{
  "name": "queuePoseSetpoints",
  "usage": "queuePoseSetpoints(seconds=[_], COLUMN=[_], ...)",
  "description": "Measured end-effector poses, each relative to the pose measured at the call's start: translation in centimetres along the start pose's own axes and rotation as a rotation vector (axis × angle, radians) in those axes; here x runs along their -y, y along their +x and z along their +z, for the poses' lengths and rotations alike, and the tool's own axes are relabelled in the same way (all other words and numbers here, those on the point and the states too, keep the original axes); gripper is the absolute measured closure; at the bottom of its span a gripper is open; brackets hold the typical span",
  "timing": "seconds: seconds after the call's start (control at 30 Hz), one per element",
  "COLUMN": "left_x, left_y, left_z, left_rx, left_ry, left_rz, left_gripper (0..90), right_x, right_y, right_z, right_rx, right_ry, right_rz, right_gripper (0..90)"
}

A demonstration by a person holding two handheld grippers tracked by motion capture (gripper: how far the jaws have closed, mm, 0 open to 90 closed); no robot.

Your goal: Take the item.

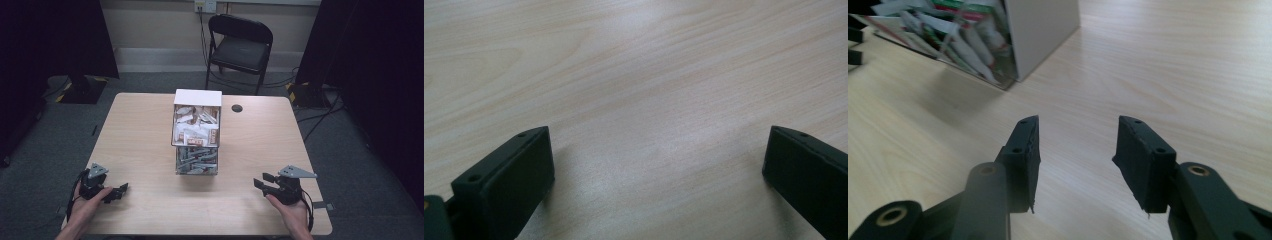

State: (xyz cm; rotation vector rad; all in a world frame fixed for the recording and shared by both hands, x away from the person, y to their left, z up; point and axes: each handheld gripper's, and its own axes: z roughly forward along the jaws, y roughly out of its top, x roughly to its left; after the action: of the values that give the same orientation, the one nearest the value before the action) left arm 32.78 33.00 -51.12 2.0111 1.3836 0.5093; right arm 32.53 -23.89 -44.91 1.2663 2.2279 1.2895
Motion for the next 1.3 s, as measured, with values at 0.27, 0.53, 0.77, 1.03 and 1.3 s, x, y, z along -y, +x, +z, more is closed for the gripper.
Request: queuePoseSetpoints(seconds=[0.27,0.53,0.77,1.03,1.3], left_x=[0.0,0.0,0.0,0.0,0.0], left_y=[0.0,0.0,0.0,0.0,0.0], left_z=[0.0,0.0,0.0,0.0,0.0], left_rx=[0.000,0.000,0.000,0.000,0.000], left_ry=[0.000,0.000,0.000,0.000,0.000], left_rz=[0.000,0.000,0.000,0.000,0.000], left_gripper=[0.0,0.0,0.0,0.0,0.0], right_x=[-0.8,-2.2,-3.4,-5.0,-6.0], right_y=[2.7,4.7,6.4,8.4,9.2], right_z=[0.7,1.9,3.4,5.5,7.8], right_rx=[-0.097,-0.163,-0.211,-0.268,-0.292], right_ry=[0.009,-0.001,-0.007,-0.020,-0.030], right_rz=[-0.070,-0.110,-0.138,-0.178,-0.182], right_gripper=[57.8,61.8,64.7,68.0,72.5])
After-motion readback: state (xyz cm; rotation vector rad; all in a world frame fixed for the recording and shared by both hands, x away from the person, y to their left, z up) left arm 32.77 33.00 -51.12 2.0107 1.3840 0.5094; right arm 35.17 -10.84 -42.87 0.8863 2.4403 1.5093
